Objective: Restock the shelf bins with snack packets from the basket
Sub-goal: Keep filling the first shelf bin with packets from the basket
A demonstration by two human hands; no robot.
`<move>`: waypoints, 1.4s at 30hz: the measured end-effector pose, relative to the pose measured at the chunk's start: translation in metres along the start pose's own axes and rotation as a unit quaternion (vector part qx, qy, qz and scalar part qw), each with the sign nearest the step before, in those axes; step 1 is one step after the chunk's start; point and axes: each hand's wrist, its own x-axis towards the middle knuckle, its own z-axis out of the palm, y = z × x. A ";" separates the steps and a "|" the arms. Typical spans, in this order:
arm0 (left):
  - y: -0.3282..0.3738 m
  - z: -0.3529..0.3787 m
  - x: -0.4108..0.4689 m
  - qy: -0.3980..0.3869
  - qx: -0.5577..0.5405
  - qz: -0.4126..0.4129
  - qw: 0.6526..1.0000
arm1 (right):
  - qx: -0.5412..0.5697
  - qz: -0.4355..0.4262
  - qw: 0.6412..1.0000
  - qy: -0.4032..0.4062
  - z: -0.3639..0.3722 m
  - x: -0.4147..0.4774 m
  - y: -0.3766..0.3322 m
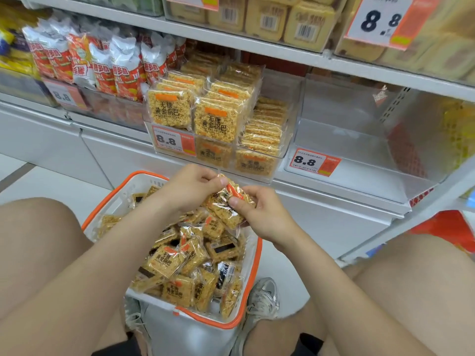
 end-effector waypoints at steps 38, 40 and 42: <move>0.133 0.162 0.080 0.020 0.618 0.330 0.713 | -0.408 0.090 0.890 0.183 -0.249 0.096 -0.036; 0.138 0.165 0.083 0.013 0.599 0.327 0.731 | -0.405 0.084 0.891 0.187 -0.252 0.100 -0.035; 0.141 0.165 0.089 0.005 0.565 0.330 0.756 | -0.407 0.078 0.889 0.194 -0.254 0.101 -0.034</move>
